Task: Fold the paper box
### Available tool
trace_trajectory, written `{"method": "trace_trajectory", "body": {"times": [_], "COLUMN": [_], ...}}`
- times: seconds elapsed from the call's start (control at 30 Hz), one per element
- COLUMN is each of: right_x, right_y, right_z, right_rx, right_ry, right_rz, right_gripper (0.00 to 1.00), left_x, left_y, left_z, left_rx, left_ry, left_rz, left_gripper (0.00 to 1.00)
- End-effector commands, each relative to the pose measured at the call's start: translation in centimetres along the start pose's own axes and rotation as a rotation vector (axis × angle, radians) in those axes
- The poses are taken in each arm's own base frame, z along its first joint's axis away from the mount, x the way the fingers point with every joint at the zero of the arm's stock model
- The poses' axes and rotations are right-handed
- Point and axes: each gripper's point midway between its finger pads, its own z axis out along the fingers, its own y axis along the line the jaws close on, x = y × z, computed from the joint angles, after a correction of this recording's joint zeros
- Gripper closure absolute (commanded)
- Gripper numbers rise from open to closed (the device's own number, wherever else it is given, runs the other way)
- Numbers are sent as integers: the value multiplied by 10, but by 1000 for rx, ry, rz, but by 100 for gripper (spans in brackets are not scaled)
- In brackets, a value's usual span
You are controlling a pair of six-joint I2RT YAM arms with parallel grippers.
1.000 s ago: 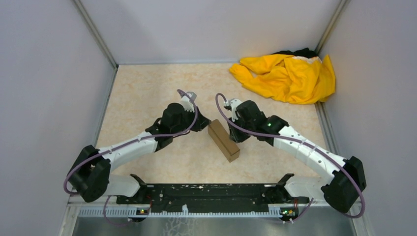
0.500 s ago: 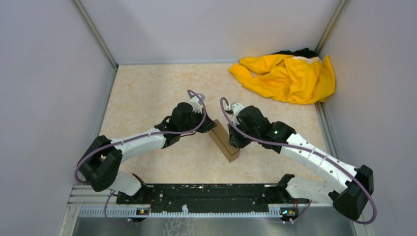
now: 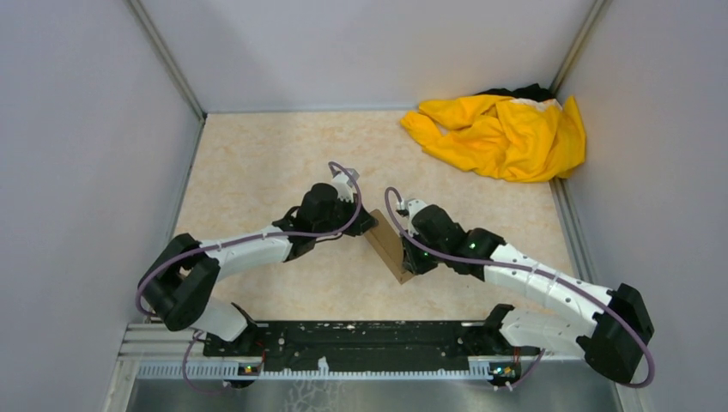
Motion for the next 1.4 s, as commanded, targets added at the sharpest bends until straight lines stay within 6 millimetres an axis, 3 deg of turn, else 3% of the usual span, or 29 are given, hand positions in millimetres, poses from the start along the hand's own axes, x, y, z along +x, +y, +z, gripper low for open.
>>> {"method": "trace_trajectory", "body": {"times": [0.0,0.23,0.37,0.5,0.63,0.77,0.93,1.17,1.37], "right_x": [13,21,2,-42,-68,-80,-83,-89,-89], "right_y": [4,-1,5,13,21,19,11,0,3], "right_z": [9,16,6,-22,-30,-23,-5,15,34], "right_rx": [17,47,29,37,24,41,69,110,76], "right_ry": [10,43,-22,-137,-174,-198,-207,-267,-254], "right_rz": [28,47,46,-10,-123,-230,-325,-413,-493], "right_gripper": [89,89,88,75,51,35,29,23,20], "left_x": [9,11,9,2,-6,-17,-37,-68,-76], "left_y": [2,2,2,-2,-4,-10,-13,-8,31], "left_z": [4,4,2,0,-1,-5,-15,-37,-68], "left_rx": [9,13,11,12,9,14,1,-2,-93], "left_ry": [8,9,2,-11,-22,-41,-85,-150,-200], "left_rz": [-2,-5,-1,15,36,49,70,65,-12], "left_gripper": [94,94,94,93,91,76,58,49,48]}}
